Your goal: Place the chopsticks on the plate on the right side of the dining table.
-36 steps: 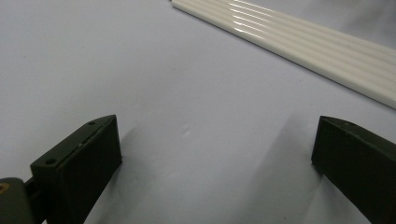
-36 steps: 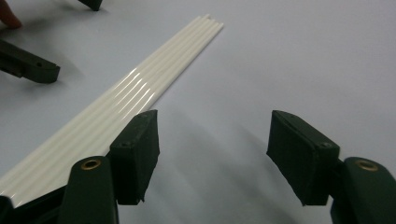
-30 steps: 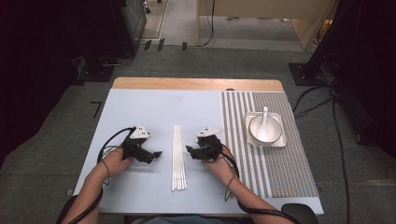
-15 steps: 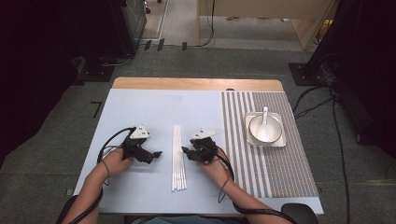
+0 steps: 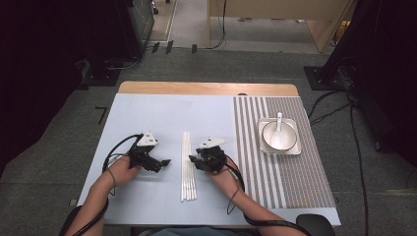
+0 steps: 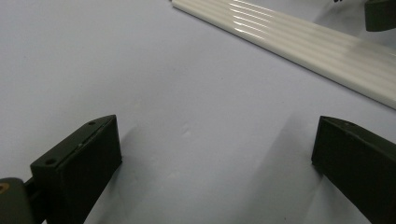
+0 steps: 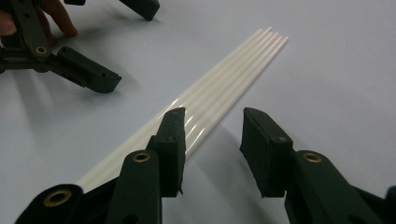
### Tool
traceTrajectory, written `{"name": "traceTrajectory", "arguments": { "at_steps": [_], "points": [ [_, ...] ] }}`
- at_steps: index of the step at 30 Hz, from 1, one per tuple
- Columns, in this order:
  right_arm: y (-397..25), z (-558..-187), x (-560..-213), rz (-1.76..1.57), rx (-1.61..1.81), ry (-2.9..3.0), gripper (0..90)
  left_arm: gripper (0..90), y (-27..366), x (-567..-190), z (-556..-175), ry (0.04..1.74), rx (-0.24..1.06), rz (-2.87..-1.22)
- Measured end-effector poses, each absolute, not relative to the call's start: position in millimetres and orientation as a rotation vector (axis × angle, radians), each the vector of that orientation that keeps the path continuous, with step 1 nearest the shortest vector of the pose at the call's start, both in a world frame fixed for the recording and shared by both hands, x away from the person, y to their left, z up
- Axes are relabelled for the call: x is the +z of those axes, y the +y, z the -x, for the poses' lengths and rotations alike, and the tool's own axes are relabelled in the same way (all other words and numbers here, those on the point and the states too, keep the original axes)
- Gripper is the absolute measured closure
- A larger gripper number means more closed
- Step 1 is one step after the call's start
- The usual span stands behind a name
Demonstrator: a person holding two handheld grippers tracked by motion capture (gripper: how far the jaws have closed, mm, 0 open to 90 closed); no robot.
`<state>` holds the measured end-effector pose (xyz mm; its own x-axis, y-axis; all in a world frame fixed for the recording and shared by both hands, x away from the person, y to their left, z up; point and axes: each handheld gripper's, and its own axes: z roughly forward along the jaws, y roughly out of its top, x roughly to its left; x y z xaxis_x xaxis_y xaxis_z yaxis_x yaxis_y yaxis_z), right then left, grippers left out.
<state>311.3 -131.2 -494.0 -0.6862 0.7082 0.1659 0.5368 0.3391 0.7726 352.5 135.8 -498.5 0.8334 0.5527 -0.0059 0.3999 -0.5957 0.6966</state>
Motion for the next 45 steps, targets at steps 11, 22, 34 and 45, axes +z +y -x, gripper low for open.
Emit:
{"name": "traceTrajectory", "arguments": {
  "at_steps": [11,22,34,45],
  "points": [
    [-128.4,-310.1,-497.4,-1.134,1.256,2.428,63.3,1.1,135.7,-498.5,-352.5,0.692,0.274,-2.286],
    [-127.6,-309.0,-497.9,-1.13,1.236,2.437,67.0,1.1,135.6,-498.5,-352.4,0.693,0.274,-2.285],
    [-130.8,-309.8,-496.3,-1.13,1.178,2.425,78.9,1.1,135.6,-498.6,-352.3,0.694,0.274,-2.285],
    [-144.2,-318.7,-494.3,-1.171,1.146,2.393,82.6,1.1,135.5,-498.6,-352.2,0.696,0.275,-2.284]
  ]
}}
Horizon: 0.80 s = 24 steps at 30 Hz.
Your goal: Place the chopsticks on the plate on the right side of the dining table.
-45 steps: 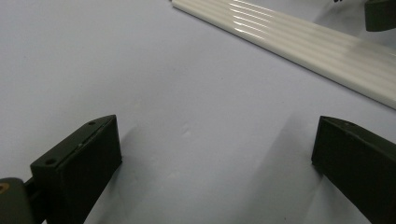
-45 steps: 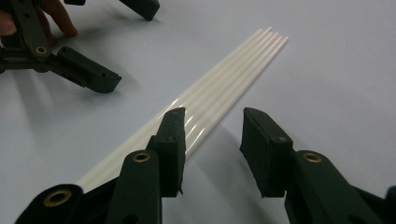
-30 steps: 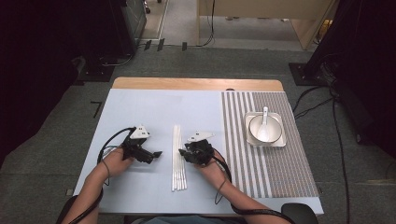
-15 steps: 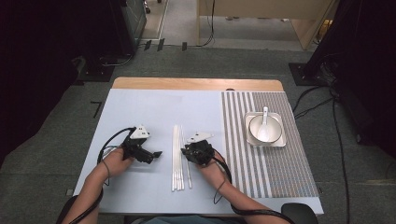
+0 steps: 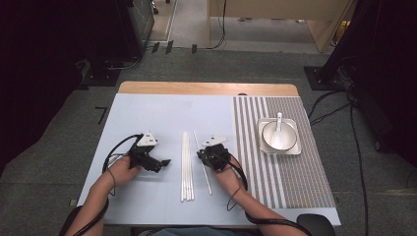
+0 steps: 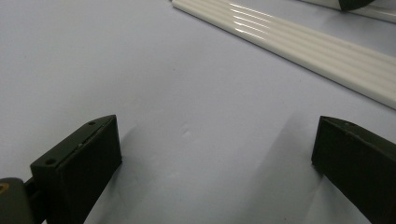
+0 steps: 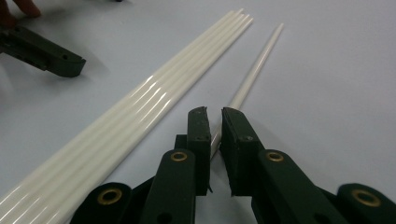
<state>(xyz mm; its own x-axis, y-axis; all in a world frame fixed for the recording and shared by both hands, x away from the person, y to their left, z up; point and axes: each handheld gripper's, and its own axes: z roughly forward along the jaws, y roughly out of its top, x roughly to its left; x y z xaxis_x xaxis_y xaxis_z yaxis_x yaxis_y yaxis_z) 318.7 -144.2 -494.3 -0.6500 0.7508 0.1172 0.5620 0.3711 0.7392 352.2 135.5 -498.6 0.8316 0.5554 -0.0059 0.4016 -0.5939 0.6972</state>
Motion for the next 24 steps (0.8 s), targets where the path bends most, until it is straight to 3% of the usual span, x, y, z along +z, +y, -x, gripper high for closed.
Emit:
{"name": "traceTrajectory", "arguments": {
  "at_steps": [18,24],
  "points": [
    [-155.0,-357.3,-495.5,-1.244,1.126,2.332,83.5,1.1,135.5,-498.5,-352.3,0.696,0.274,-2.285],
    [-161.0,-357.3,-486.6,-1.274,1.193,2.31,75.6,1.1,135.5,-498.6,-352.2,0.696,0.275,-2.284]
  ]
}}
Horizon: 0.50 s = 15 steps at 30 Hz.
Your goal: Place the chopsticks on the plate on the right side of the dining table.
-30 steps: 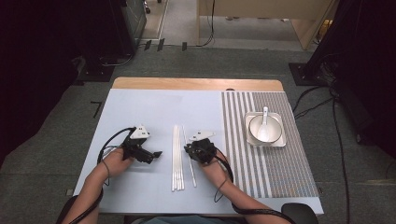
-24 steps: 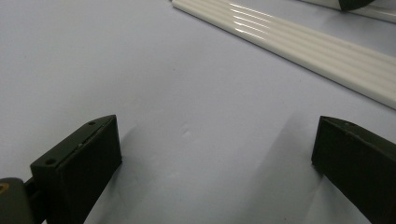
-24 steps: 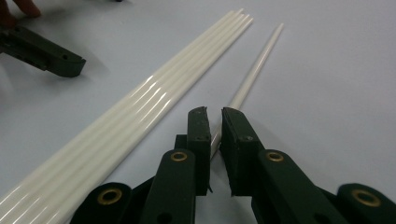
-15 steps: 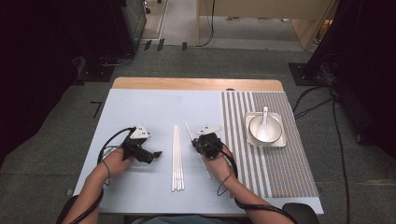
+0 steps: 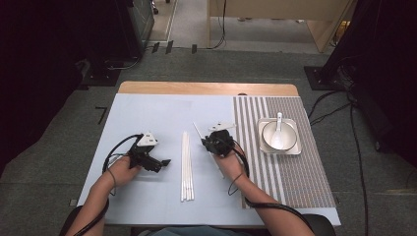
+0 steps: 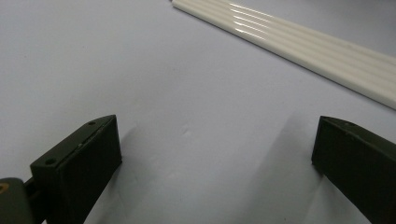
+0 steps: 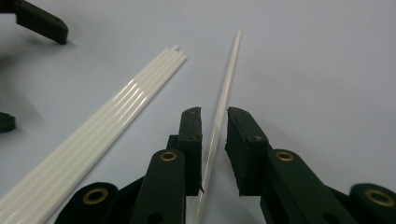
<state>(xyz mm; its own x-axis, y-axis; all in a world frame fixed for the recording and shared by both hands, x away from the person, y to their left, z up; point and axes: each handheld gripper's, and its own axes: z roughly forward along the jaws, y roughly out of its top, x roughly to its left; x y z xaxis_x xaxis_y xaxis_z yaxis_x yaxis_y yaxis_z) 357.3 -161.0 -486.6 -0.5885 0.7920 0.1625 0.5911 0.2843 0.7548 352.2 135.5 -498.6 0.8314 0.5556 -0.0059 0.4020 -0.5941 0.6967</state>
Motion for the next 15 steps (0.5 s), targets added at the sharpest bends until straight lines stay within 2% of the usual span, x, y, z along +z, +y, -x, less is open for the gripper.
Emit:
{"name": "traceTrajectory", "arguments": {
  "at_steps": [5,10,15],
  "points": [
    [-171.7,-335.0,-472.2,-1.262,1.207,2.305,70.0,1.1,135.5,-498.6,-352.2,0.696,0.275,-2.285],
    [-180.9,-315.4,-473.8,-1.318,1.227,2.268,75.7,1.1,135.4,-498.5,-352.3,0.695,0.275,-2.285],
    [-179.5,-302.1,-483.1,-1.313,1.186,2.272,73.9,1.1,135.4,-498.5,-352.3,0.696,0.274,-2.286]
  ]
}}
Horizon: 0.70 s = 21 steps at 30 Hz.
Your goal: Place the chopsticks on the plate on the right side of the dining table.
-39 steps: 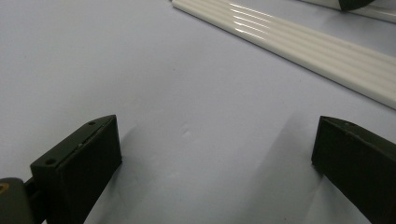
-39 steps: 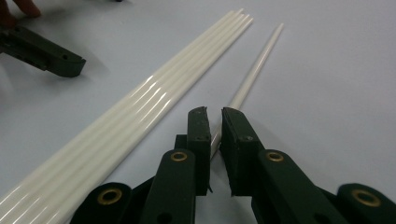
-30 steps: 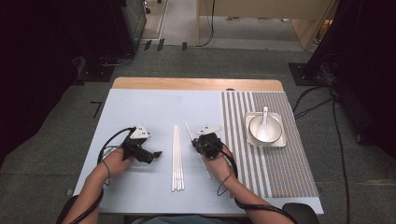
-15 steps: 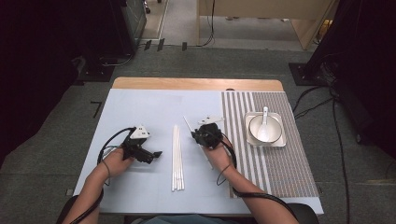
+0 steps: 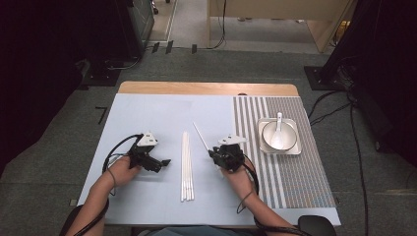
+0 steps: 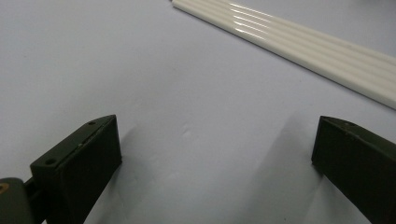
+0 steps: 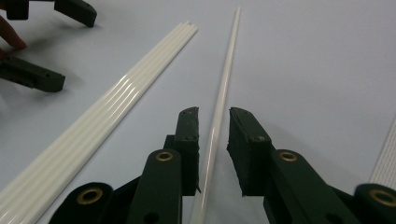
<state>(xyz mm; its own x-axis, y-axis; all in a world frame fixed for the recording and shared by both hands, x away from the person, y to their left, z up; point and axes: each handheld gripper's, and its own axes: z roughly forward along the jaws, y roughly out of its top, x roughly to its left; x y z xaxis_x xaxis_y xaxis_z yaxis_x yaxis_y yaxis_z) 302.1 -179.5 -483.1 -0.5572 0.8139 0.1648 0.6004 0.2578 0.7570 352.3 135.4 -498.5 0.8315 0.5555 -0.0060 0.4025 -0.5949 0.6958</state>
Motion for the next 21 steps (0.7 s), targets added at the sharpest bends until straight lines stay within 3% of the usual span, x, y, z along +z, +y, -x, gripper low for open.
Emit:
{"name": "traceTrajectory", "arguments": {
  "at_steps": [21],
  "points": [
    [-166.8,-291.1,-500.2,-1.243,1.057,2.22,83.0,1.0,135.3,-498.6,-352.4,0.696,0.275,-2.286]
  ]
}}
